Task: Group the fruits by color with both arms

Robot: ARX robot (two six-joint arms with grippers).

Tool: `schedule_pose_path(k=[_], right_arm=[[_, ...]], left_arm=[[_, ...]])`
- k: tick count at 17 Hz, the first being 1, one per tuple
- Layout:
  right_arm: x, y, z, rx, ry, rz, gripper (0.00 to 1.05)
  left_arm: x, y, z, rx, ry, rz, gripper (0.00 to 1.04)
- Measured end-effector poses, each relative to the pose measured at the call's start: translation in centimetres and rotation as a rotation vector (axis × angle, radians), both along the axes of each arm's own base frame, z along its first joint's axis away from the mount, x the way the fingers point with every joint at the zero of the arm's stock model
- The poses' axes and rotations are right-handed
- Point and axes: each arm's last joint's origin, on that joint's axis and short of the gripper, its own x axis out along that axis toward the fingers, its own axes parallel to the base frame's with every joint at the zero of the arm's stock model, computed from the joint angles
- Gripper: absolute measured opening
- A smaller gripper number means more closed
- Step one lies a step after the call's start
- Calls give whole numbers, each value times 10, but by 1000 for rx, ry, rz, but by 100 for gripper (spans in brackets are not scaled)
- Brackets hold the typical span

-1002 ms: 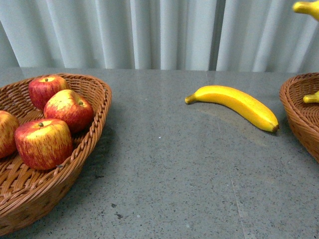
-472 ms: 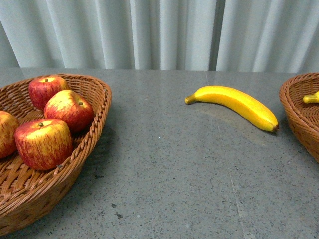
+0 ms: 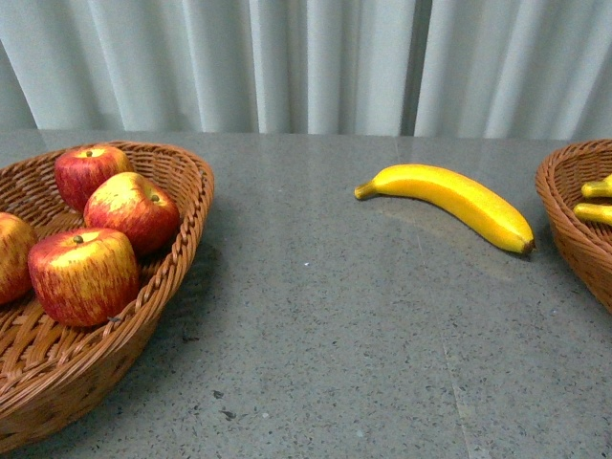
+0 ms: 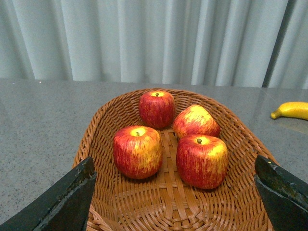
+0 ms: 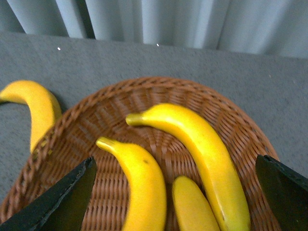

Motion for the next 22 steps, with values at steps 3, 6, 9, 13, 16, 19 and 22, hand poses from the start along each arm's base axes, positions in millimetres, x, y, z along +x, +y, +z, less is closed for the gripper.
schedule_pose_path(k=[3, 6, 9, 13, 16, 19, 22], right_arm=[[14, 28, 25, 0, -52, 54, 98], [40, 86, 51, -5, -106, 174, 98], [68, 146, 40, -17, -43, 278, 98], [103, 207, 20, -70, 8, 390, 98], [126, 216, 6, -112, 37, 399, 98], [145, 218, -17, -167, 112, 427, 98], [158, 215, -28, -213, 141, 461, 98]], left_arm=[[0, 0, 0, 0, 0, 0, 98], [0, 0, 0, 0, 0, 0, 98], [0, 0, 0, 0, 0, 0, 98], [0, 0, 0, 0, 0, 0, 98], [0, 0, 0, 0, 0, 0, 98], [0, 0, 0, 0, 0, 0, 98], [0, 0, 0, 0, 0, 0, 98]])
